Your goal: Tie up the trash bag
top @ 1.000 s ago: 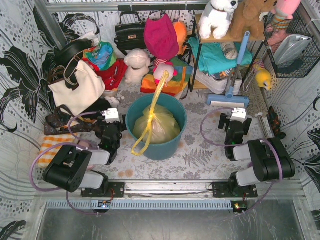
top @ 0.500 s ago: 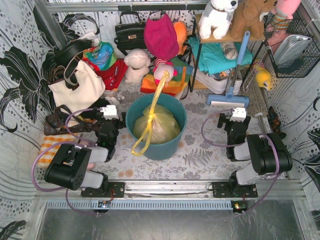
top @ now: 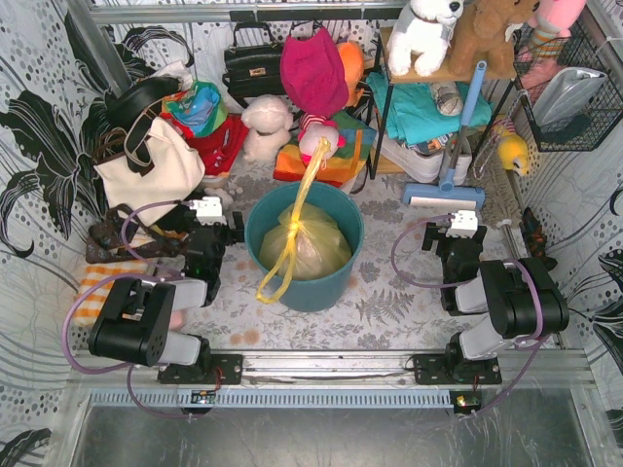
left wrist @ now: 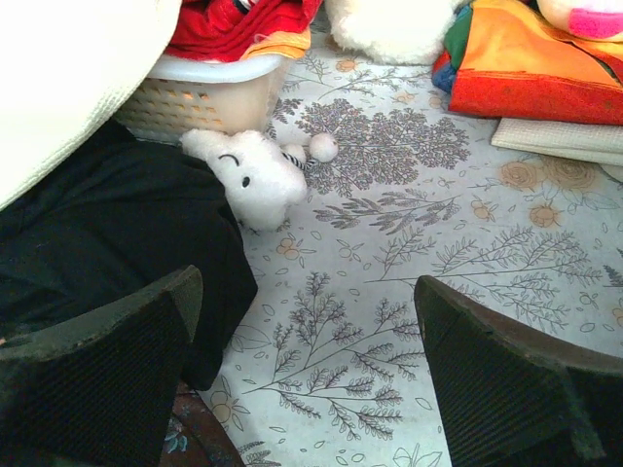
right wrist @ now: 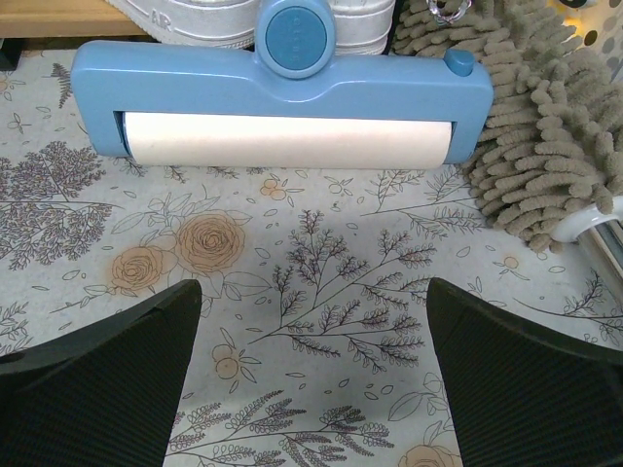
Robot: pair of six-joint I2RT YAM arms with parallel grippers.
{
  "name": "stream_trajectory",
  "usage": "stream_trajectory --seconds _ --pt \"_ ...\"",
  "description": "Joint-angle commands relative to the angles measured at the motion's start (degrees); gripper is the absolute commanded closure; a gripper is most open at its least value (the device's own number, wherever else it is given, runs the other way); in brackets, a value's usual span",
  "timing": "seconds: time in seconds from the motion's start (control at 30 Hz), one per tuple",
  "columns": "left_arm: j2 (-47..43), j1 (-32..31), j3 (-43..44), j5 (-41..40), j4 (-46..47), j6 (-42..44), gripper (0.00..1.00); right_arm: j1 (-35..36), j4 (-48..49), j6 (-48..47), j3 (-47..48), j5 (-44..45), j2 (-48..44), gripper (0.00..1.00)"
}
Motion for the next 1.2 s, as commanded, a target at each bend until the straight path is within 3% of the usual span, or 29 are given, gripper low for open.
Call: stream_trajectory --seconds 0.0,0.17,0.27,0.4,0.5,1.17 --pt "0.2 0.6 0.7 2.6 1.0 -0.9 0.01 -0.4 2.0 -0.1 1.0 -0.5 0.2 0.03" --pt "-0.1 2.5 -3.0 4.8 7.3 -2.5 0.02 -0.4 1.8 0.0 1.2 -0.5 0.2 0.03" --pt "4.3 4.8 -5.2 7.6 16.1 -3.1 0.02 -0.4 1.7 0.0 1.2 -0.4 0.2 0.03" --pt "4.3 5.2 -4.8 6.6 14.9 -4.1 0.02 -0.4 1.6 0.0 1.3 -0.5 0.2 0.03" --pt "4.7 4.9 -4.4 1.6 14.9 -5.3 0.02 -0.4 1.4 0.2 1.4 0.1 0.2 0.03" --pt "4.6 4.8 -4.3 1.4 14.6 -5.5 0.02 -0.4 1.9 0.0 1.1 0.0 0.3 0.03"
